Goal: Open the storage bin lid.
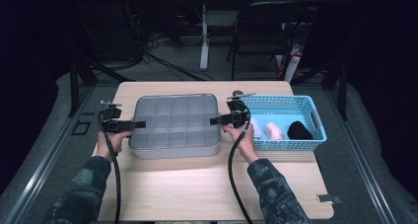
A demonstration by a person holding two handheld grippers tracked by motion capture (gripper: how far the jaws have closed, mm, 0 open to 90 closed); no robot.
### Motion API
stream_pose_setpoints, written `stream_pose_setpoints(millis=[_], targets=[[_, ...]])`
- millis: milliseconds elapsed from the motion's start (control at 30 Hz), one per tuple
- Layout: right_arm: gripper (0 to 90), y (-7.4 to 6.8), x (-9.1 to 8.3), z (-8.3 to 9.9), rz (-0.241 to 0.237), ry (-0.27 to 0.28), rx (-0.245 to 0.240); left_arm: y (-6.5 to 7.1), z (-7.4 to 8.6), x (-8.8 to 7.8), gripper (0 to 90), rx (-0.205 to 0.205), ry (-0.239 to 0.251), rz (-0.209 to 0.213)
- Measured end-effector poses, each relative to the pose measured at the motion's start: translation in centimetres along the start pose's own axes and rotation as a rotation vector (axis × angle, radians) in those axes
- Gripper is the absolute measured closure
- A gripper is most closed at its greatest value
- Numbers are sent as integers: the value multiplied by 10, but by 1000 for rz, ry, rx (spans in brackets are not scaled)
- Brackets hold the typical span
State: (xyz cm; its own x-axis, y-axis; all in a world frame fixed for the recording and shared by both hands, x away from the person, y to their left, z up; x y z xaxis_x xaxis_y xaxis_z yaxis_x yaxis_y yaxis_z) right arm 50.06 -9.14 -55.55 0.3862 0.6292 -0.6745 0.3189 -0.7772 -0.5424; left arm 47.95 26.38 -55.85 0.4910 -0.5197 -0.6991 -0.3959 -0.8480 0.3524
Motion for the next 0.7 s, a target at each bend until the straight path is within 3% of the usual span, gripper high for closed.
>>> stream_pose_setpoints(millis=[300, 700], targets=[[470, -1, 0, 1, 12, 7, 9, -1, 3, 0, 337, -5, 45, 9], [472, -1, 0, 0, 11, 3, 14, 1, 4, 0, 337, -9, 51, 5]])
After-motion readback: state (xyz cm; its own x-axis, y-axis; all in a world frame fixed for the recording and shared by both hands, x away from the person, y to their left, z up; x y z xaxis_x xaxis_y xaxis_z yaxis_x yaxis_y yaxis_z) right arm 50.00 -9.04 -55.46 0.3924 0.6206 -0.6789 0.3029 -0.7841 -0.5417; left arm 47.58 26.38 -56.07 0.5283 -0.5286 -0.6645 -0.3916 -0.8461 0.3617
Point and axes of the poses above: each handheld gripper's, and its own axes: x roughly forward along the jaws, z roughly out of its underside, y roughly to its right, the point moved 6 cm from there along x, roughly forward along the jaws, and after that the axes turned 7 degrees about x, right-handed, at the moved point
